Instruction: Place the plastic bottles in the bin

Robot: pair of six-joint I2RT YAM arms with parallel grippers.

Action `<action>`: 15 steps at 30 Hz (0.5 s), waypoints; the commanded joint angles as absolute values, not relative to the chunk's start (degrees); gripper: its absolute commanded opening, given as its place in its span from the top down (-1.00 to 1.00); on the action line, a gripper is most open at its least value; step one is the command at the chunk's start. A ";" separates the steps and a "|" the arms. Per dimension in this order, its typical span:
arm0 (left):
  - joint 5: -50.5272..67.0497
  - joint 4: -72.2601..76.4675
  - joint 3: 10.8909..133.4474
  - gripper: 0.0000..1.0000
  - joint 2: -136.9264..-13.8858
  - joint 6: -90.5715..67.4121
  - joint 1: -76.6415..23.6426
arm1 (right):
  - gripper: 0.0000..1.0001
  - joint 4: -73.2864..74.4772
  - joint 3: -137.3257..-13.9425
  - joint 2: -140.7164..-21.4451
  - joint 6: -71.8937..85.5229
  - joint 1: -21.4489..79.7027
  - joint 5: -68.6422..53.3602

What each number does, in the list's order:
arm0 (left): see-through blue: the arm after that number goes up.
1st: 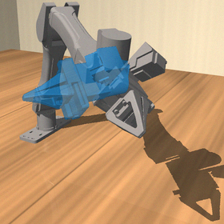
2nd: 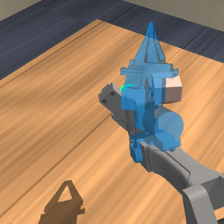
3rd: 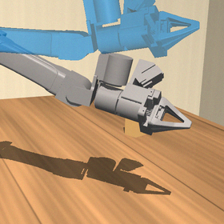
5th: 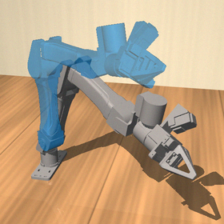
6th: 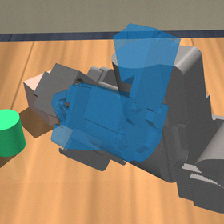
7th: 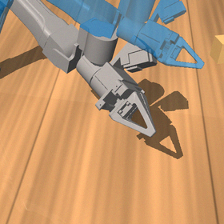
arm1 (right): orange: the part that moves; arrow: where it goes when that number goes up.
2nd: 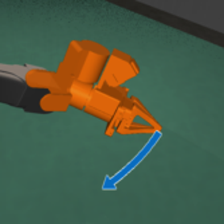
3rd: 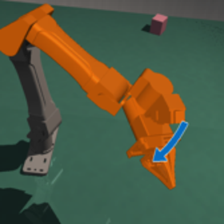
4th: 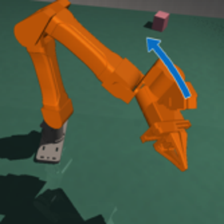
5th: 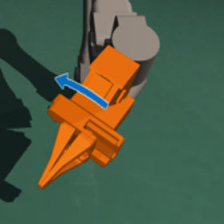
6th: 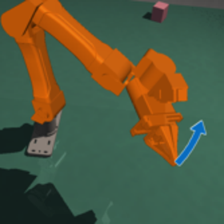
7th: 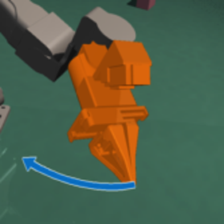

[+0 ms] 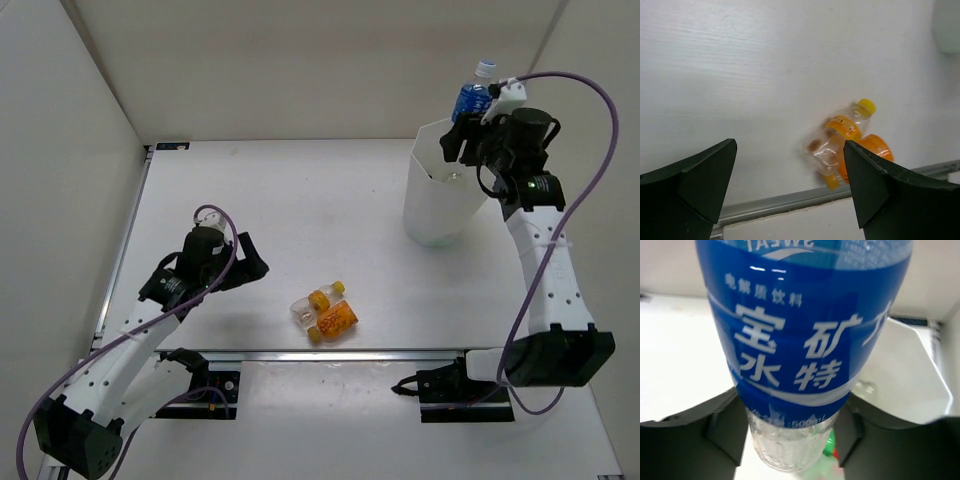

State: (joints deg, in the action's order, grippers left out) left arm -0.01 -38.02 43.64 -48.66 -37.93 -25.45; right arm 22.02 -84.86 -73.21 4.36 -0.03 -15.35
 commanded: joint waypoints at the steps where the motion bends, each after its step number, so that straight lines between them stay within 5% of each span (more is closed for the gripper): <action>1: -4.84 -44.73 44.47 -0.98 -47.46 -35.86 -24.18 | -0.18 26.80 -87.53 -77.95 -1.76 0.96 -3.98; 3: -4.31 -45.00 44.38 -0.97 -46.85 -35.60 -23.12 | -0.62 26.81 -89.38 -78.66 -3.16 1.84 -1.33; 6: -3.43 -45.35 44.47 -0.97 -47.02 -35.07 -22.15 | -0.99 25.40 -89.83 -77.27 -5.35 3.60 -0.26; 10: -3.34 -45.62 45.00 -0.98 -48.16 -34.11 -22.67 | -0.98 24.16 -88.51 -72.96 -7.74 9.22 3.79; 15: -2.64 -45.79 43.77 -0.97 -47.55 -34.80 -23.20 | -0.98 30.13 -84.48 -68.12 -11.49 15.00 -7.81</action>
State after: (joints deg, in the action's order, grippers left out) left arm -2.76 -45.08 43.64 -48.27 -35.18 -22.76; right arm 28.27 -85.86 -72.31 -6.96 11.49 -2.85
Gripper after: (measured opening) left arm 0.988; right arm 0.991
